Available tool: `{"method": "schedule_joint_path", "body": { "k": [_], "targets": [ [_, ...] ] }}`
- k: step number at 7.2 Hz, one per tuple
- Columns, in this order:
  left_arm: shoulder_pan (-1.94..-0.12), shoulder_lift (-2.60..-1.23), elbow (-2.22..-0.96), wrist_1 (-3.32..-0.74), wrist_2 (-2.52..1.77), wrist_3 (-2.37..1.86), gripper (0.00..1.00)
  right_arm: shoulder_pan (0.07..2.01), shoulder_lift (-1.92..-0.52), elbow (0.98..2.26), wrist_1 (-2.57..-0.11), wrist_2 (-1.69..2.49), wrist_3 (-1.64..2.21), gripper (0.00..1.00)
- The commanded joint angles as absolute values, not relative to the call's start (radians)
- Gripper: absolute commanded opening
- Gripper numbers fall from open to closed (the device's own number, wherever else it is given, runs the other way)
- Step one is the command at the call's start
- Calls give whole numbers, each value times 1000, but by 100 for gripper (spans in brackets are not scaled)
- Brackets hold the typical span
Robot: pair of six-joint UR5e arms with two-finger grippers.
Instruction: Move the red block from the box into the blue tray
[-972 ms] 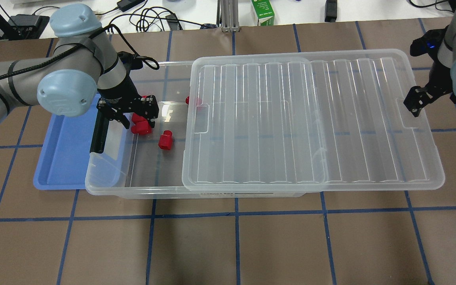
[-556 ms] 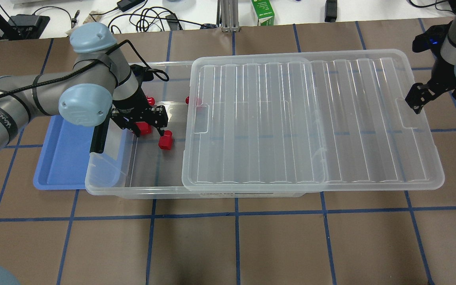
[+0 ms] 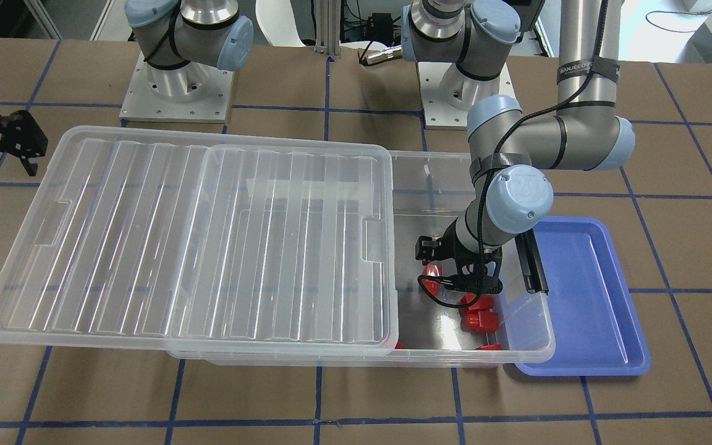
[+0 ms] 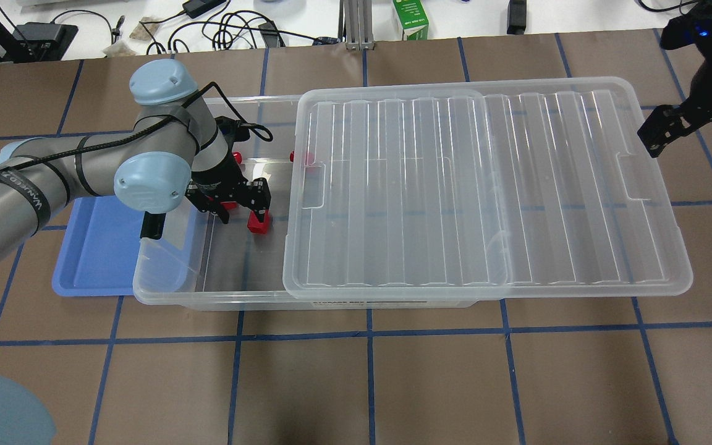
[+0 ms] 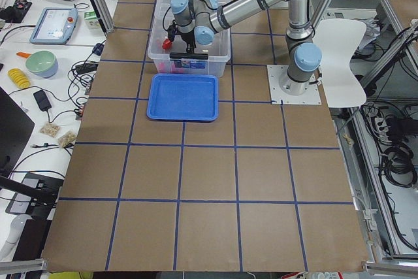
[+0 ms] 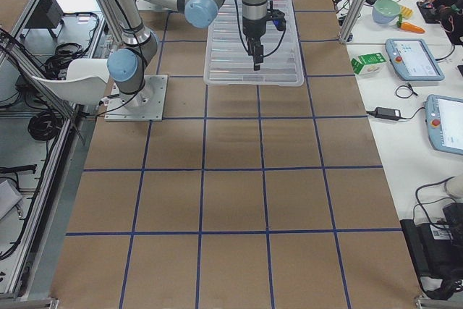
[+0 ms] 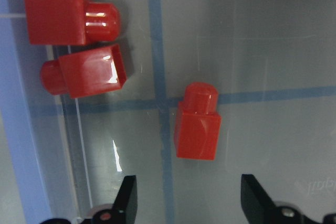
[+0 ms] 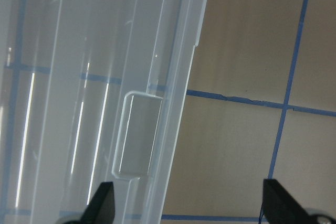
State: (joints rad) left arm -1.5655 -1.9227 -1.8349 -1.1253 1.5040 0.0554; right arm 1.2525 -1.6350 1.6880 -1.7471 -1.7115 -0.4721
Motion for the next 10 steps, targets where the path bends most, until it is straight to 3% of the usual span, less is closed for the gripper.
{"method": "schedule_joint_path", "body": {
  "k": [1, 7, 8, 9, 10],
  "targets": [
    [-1566, -1947, -1838, -1102, 1502, 55, 74, 1255, -1664, 1559, -1550, -1669, -417, 100],
    [-1568, -1985, -1855, -1065, 1459, 58, 72, 1469, -1644, 1526, -1520, -1539, -15, 100],
    [-1566, -1983, -1855, -1066, 1460, 61, 19, 1471, -1644, 1528, -1519, -1537, -5, 100],
    [-1566, -1982, -1853, -1066, 1460, 58, 0, 1473, -1644, 1531, -1516, -1543, -6, 100],
    [-1565, -1982, -1853, -1066, 1462, 60, 0, 1473, -1644, 1534, -1519, -1546, -14, 100]
  ]
}}
